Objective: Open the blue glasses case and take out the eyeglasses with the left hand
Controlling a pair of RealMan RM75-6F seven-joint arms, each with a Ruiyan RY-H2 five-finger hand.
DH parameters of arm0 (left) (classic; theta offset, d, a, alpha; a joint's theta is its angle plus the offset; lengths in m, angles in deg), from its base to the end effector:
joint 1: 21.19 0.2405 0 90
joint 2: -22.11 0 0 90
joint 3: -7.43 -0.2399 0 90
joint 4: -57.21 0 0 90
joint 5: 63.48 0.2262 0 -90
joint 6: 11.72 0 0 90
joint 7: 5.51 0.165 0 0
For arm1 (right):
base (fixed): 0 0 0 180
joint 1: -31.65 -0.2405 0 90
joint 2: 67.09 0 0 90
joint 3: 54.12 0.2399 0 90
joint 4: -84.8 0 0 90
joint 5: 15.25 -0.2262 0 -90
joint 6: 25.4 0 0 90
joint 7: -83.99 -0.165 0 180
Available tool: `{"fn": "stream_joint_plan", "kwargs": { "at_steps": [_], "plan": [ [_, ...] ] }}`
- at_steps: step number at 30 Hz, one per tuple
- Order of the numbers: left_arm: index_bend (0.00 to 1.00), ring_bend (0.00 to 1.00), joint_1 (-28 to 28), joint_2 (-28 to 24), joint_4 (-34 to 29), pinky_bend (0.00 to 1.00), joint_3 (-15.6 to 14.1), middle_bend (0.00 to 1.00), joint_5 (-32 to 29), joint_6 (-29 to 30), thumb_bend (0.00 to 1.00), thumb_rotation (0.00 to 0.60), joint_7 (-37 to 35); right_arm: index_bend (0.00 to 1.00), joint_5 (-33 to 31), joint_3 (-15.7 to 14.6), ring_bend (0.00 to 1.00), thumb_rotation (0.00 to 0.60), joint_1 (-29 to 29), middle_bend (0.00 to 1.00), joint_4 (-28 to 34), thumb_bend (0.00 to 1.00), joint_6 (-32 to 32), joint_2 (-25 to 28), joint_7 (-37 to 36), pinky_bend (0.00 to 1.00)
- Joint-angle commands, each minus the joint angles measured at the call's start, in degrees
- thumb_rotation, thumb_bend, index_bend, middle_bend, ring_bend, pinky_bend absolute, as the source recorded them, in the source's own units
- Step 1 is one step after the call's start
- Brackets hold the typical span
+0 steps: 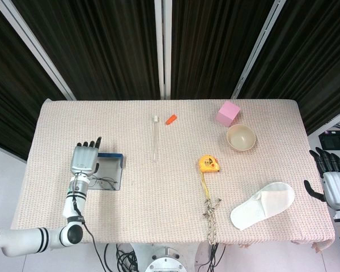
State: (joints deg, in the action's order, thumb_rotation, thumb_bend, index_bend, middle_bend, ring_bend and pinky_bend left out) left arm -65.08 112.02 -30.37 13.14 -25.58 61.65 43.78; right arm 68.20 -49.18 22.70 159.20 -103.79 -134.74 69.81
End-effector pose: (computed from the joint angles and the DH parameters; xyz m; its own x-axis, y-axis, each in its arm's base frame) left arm -0.1859 0.3499 -0.0158 0.6986 0.2278 0.6783 0.7037 -0.0468 -0.7090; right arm -0.3574 -0.2396 0.1521 0.3865 -0.0205 0.9221 -0.9220 0.0180 0.3869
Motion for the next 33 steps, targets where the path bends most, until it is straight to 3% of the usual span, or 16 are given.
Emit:
{"fn": "stream_joint_plan", "kwargs": {
  "at_steps": [1, 5, 8, 12, 16, 22, 33],
  "plan": [
    [0.07, 0.22, 0.6, -0.3, -0.5, 0.30, 0.3, 0.19, 1.1, 0.2, 0.29, 0.600, -0.4, 0.00, 0.0, 0.0, 0.00, 0.600, 0.0, 0.00, 0.0, 0.33, -0.1, 0.0, 0.0, 0.00],
    [0.08, 0.21, 1.1, -1.3, -2.7, 0.29, 0.3, 0.19, 2.0, 0.5, 0.29, 0.600, -0.2, 0.00, 0.1, 0.0, 0.00, 0.600, 0.0, 0.00, 0.1, 0.33, -0.1, 0.0, 0.1, 0.00],
    [0.15, 0.21, 1.8, -3.8, -7.7, 0.29, -0.3, 0.19, 2.4, 0.7, 0.30, 0.600, 0.4, 0.00, 0.2, 0.0, 0.00, 0.600, 0.1, 0.00, 0.2, 0.33, -0.3, 0.0, 0.1, 0.00],
    [0.28, 0.21, 3.9, -7.7, -15.6, 0.29, -2.7, 0.21, 5.5, 3.0, 0.31, 0.600, 0.6, 0.00, 0.1, 0.1, 0.00, 0.600, 0.0, 0.00, 0.1, 0.33, -0.2, 0.0, 0.0, 0.00],
    [0.31, 0.20, 6.3, -9.5, -19.1, 0.29, -5.9, 0.21, 10.0, 4.4, 0.31, 0.600, -0.8, 0.00, 0.4, 0.0, 0.00, 0.600, -0.1, 0.00, 0.0, 0.33, -0.1, -0.1, 0.1, 0.00],
    [0.33, 0.20, 9.4, -7.3, -16.4, 0.30, -8.9, 0.24, 14.9, 5.0, 0.31, 0.600, -3.4, 0.00, 0.9, -0.2, 0.00, 0.600, -0.1, 0.00, 0.7, 0.33, -0.6, 0.1, 0.6, 0.00],
    [0.36, 0.20, 11.1, -2.5, -7.0, 0.30, -9.6, 0.24, 20.4, 2.8, 0.34, 0.600, -4.8, 0.00, 0.7, -0.1, 0.00, 0.600, -0.2, 0.00, 2.0, 0.33, -0.3, 0.4, 1.8, 0.00]
  ]
}}
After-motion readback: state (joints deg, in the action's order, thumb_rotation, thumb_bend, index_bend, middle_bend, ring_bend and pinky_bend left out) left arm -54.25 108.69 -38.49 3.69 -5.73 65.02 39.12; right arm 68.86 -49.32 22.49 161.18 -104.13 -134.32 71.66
